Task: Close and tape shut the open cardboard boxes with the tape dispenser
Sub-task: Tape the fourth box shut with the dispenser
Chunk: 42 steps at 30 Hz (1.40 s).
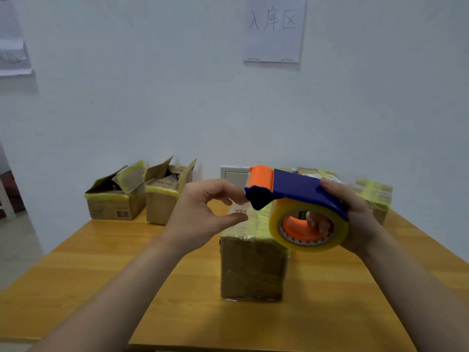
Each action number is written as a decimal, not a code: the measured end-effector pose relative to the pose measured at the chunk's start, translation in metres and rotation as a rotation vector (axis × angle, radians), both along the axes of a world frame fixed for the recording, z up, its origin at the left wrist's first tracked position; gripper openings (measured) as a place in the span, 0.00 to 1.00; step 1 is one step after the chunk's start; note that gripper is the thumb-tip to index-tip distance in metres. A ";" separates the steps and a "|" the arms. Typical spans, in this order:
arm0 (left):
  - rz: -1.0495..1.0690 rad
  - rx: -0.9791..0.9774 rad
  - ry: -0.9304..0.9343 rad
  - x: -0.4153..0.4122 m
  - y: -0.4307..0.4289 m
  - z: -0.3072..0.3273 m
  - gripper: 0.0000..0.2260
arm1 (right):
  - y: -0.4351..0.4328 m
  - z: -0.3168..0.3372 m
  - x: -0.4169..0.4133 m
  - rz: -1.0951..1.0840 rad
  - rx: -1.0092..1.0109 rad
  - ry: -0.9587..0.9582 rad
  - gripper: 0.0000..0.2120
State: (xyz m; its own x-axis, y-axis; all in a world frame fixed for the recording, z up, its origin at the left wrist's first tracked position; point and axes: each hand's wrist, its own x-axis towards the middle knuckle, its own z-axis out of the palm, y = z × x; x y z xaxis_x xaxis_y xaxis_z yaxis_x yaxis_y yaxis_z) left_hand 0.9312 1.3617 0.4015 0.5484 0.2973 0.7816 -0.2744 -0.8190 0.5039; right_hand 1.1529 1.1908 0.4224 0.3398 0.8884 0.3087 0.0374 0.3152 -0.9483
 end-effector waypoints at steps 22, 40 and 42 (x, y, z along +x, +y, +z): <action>0.286 0.901 -0.067 0.002 0.025 -0.008 0.12 | 0.002 -0.008 0.006 0.024 -0.123 0.049 0.18; 0.047 -0.301 0.158 0.001 0.005 -0.014 0.08 | 0.000 -0.019 0.021 0.063 -0.100 0.154 0.25; -0.014 -0.549 0.202 0.006 -0.002 -0.009 0.12 | 0.002 -0.020 0.021 0.083 -0.095 0.143 0.29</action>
State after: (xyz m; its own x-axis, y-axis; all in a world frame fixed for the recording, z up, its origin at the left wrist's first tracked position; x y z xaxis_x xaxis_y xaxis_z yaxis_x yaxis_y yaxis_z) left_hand 0.9375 1.3593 0.3922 0.6773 0.6207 0.3950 -0.1377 -0.4204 0.8968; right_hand 1.1740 1.1925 0.4025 0.2986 0.9380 0.1761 -0.1223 0.2205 -0.9677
